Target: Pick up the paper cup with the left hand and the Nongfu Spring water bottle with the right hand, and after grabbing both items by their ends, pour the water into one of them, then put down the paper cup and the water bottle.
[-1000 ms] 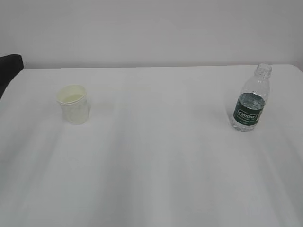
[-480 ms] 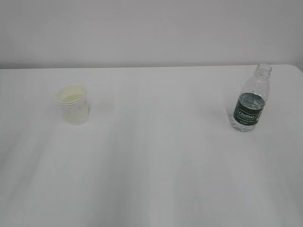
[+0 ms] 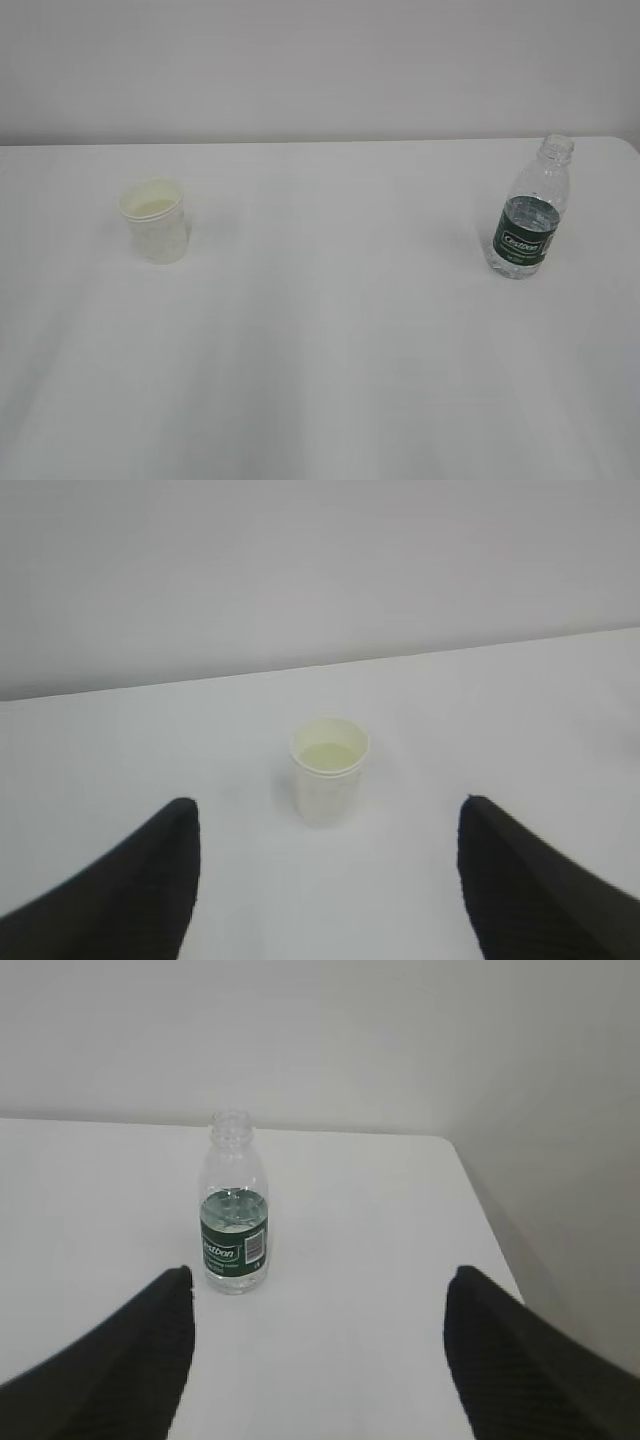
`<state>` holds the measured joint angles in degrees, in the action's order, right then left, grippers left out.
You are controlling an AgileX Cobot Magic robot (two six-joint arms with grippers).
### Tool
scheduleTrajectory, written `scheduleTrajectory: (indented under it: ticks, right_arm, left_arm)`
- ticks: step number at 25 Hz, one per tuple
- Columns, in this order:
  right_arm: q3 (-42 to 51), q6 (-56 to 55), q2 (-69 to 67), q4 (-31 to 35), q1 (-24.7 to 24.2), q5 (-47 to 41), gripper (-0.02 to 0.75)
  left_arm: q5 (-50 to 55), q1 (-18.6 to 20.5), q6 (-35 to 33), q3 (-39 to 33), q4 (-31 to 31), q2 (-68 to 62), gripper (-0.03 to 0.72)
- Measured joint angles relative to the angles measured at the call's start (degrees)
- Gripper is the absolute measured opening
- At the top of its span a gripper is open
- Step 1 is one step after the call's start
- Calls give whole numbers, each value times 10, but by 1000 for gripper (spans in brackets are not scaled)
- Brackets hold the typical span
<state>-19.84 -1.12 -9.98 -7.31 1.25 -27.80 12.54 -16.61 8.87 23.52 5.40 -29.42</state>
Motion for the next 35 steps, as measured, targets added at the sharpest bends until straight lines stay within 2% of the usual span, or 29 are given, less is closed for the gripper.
scheduleTrajectory:
  ticks: [5,17,25,29,35]
  right_arm:
    - [-36,0,31,1,0,-80,591]
    - [-120,6,35,1,0,-308,591]
    - [-120,15,35,1,0,-343,591]
    - [-120,20,35,1,0,-353,591]
    - [-120,22,35,1,0,-358,591]
  left_arm:
    - [52,0,0,0,-26,33,575]
    - [221,0,0,3,-34,160,539]
    - [267,0,0,6,-54,237,536]
    - [306,0,0,32,-73,239,535]
    - [383,0,-6,74,-67,239,534]
